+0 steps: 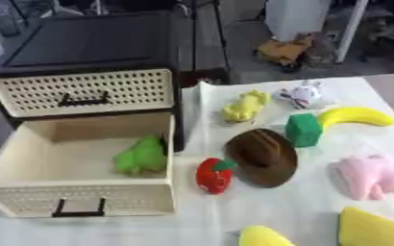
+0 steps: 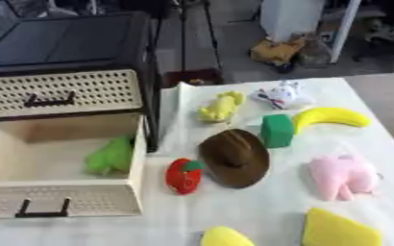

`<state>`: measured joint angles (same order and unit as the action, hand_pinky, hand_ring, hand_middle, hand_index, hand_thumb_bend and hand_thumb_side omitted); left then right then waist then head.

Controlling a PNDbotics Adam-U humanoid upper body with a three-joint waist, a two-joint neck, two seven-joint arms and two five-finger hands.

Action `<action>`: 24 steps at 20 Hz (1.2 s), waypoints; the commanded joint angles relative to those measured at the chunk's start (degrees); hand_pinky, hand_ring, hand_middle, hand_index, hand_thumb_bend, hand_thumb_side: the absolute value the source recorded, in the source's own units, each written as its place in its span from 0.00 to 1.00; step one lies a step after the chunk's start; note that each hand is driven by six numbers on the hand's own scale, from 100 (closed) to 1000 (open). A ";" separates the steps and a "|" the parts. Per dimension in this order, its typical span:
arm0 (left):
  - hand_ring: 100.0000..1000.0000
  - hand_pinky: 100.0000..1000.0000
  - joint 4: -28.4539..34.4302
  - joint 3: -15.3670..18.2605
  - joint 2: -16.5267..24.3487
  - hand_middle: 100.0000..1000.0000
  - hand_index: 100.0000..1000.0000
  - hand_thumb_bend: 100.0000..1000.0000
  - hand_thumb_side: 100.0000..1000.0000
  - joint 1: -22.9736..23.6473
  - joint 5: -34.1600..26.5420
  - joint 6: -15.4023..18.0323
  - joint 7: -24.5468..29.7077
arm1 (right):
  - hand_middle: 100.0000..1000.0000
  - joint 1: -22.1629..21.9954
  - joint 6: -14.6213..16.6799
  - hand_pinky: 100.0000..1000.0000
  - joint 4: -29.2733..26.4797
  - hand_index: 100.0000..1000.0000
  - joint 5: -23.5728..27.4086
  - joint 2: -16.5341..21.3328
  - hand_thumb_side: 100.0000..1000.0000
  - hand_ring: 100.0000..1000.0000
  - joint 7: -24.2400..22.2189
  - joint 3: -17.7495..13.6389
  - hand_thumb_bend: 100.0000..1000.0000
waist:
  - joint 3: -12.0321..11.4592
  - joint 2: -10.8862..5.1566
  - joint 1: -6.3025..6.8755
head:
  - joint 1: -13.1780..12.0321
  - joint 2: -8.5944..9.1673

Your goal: Pick up objects from table and place into drawer.

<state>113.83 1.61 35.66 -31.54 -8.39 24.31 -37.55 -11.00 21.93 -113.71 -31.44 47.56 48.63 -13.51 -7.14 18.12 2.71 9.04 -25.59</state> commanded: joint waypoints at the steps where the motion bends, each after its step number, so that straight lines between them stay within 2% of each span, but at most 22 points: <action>1: 0.71 0.63 0.76 0.33 0.73 0.73 0.93 0.36 1.00 -0.07 -0.97 3.66 -0.70 | 0.86 0.38 7.22 0.77 -0.89 0.91 -1.42 0.77 1.00 0.93 3.34 -1.46 0.00 | 0.26 -0.89 -0.27 | -0.63 -0.49; 3: 0.71 0.64 0.76 0.19 0.64 0.73 0.92 0.35 1.00 0.21 -1.51 4.59 -0.60 | 0.87 -0.23 9.44 0.77 -0.89 0.92 -4.16 0.47 1.00 0.93 3.34 -1.54 0.02 | 0.49 -0.83 -0.36 | -0.85 -0.80; 6: 0.71 0.65 0.76 0.05 0.61 0.73 0.91 0.34 1.00 0.47 -2.15 4.80 -0.09 | 0.88 -1.56 9.92 0.78 -0.89 0.93 -9.76 -0.10 1.00 0.93 2.27 -0.68 0.17 | 0.87 -0.87 -0.63 | -0.17 -1.63; 9: 0.71 0.65 0.76 -0.15 0.62 0.73 0.90 0.33 1.00 0.55 -2.19 4.38 1.15 | 0.88 -2.43 8.06 0.79 -0.89 0.93 -14.02 -0.62 1.00 0.93 -2.09 0.65 0.23 | 1.24 -1.19 -0.92 | 1.49 -3.55; 10: 0.70 0.65 0.76 -0.20 0.56 0.73 0.90 0.33 1.00 0.54 -2.25 4.22 1.52 | 0.88 -2.74 7.19 0.80 -0.89 0.93 -15.15 -0.67 1.00 0.93 -4.22 1.07 0.28 | 1.44 -1.41 -1.01 | 1.99 -4.75; 14: 0.70 0.65 0.76 -0.25 0.63 0.73 0.88 0.32 1.00 0.62 -2.42 3.74 2.50 | 0.87 -3.74 4.02 0.81 -0.89 0.94 -18.32 -0.35 1.00 0.93 -13.28 2.35 0.37 | 2.03 -2.34 -1.30 | 2.67 -8.11; 21: 0.70 0.65 0.76 -0.25 0.92 0.73 0.86 0.32 1.00 1.35 -2.28 2.77 3.26 | 0.89 -6.01 1.13 0.83 -0.89 0.96 -22.28 1.84 1.00 0.94 -24.33 4.38 0.46 | 3.28 -3.99 -1.69 | 2.38 -9.90; 24: 0.70 0.64 0.76 -0.30 1.13 0.73 0.85 0.31 1.00 1.70 -2.10 2.47 3.44 | 0.88 -7.05 -0.02 0.83 -0.89 0.96 -22.77 3.01 1.00 0.94 -27.13 5.41 0.44 | 3.69 -4.56 -1.77 | 2.35 -10.02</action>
<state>113.83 1.14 35.26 -29.40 -10.58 26.95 -34.17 -17.98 22.24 -113.71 -53.51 48.21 22.70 -8.01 -3.46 14.42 1.03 11.45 -35.17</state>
